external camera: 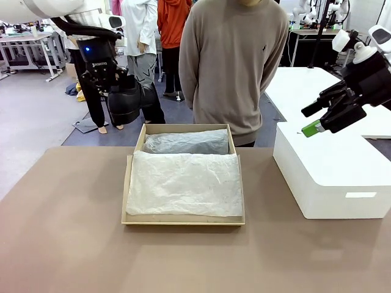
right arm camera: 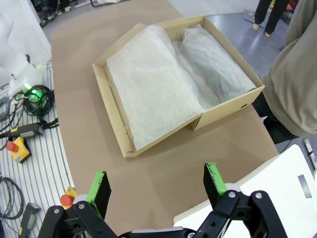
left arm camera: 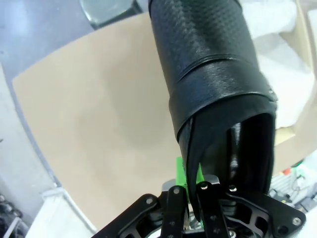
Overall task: Pack the shoes into the box.
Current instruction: Place the other shoe of the Shoes into the Shoes Box.
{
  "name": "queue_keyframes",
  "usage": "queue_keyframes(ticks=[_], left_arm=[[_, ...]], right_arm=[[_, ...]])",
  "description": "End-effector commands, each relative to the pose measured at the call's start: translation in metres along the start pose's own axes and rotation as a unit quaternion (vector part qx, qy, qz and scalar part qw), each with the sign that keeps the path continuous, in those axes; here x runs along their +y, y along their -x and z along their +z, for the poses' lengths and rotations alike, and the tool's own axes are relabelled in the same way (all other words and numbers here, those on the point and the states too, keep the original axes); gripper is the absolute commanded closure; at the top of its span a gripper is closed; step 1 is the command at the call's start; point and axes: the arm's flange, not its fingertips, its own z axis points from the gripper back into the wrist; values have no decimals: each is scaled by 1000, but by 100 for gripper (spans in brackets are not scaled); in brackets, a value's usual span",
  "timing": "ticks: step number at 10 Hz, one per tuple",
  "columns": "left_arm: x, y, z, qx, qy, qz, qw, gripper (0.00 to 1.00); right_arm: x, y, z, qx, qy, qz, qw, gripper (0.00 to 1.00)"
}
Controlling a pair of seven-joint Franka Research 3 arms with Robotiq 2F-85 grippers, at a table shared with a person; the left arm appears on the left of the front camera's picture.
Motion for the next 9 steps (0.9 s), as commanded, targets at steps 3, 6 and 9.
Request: queue_keyframes(ticks=[3, 6, 9], left_arm=[[23, -8, 2, 12, 17, -14, 1000, 100], [24, -7, -8, 13, 4, -8, 1000, 100], [-27, 2, -21, -14, -10, 157, 987, 100]], right_arm=[[-4, 0, -1, -15, -6, 12, 1000, 0], [-4, 0, -1, -15, -6, 12, 1000, 0], [-4, 0, -1, -15, -6, 12, 1000, 0]])
